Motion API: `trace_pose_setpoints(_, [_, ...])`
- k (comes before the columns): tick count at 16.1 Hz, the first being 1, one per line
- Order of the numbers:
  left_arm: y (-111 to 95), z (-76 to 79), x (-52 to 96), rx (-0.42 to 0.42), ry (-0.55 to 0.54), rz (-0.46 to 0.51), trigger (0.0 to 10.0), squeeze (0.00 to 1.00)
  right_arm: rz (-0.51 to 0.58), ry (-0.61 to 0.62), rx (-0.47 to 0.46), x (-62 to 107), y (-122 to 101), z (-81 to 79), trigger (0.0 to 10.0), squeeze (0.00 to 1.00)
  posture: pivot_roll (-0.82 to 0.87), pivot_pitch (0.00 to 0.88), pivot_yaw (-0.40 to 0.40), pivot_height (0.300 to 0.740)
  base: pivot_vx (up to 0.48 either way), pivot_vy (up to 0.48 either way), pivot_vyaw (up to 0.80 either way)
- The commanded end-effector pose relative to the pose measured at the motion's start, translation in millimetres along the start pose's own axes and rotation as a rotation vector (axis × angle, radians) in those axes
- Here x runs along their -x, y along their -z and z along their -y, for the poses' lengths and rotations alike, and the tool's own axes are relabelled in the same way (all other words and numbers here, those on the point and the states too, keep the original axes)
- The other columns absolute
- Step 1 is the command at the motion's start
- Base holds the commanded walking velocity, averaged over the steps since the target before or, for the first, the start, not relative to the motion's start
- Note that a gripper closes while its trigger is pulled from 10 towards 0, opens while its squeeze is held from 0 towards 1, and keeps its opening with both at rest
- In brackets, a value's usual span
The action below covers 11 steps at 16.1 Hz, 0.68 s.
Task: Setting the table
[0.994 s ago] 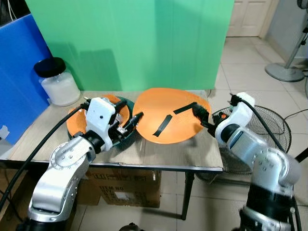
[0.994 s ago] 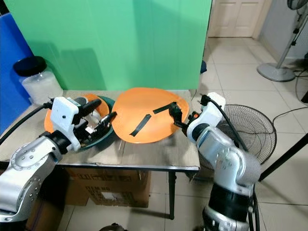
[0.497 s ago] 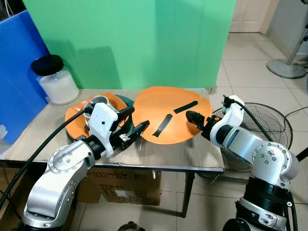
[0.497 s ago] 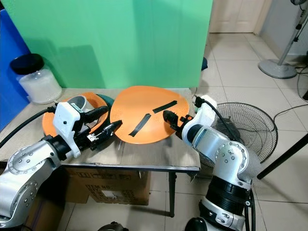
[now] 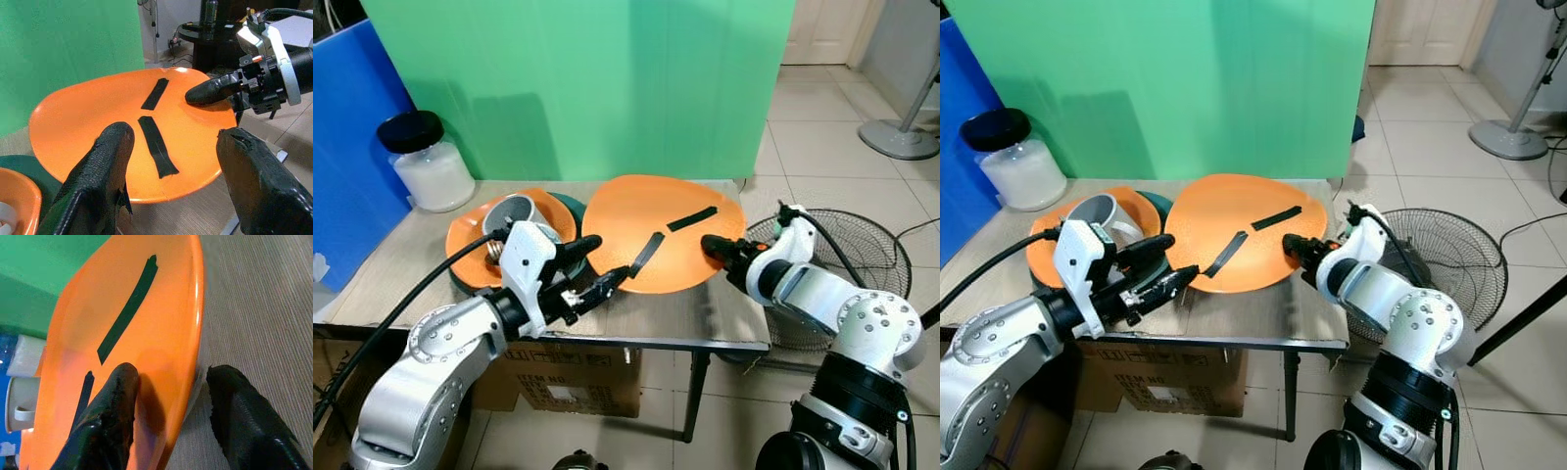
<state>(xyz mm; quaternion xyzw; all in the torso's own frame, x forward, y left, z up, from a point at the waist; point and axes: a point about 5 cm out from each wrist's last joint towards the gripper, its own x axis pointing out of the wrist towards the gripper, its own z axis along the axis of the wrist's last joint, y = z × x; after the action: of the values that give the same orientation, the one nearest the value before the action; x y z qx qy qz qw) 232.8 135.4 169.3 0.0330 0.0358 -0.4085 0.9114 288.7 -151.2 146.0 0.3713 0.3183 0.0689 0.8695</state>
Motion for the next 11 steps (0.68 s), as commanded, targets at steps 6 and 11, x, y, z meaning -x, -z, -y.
trace_pose_setpoints(6, [-5.3, -2.1, 0.8, -0.007, -0.008, 0.010, 10.0, 0.00, -0.002, -0.046, -0.093, -5.3, 2.3, -8.9, 0.0, 0.00, 0.12, 0.000, 0.070, 0.727, 0.000, 0.000, 0.00])
trace_pose_setpoints(11, [-6.9, -4.3, 0.5, -0.014, -0.027, 0.021, 10.0, 0.00, 0.032, -0.096, -0.175, -0.3, -3.1, -11.0, 0.0, 0.00, 0.12, 0.000, 0.071, 0.727, 0.000, 0.000, 0.00])
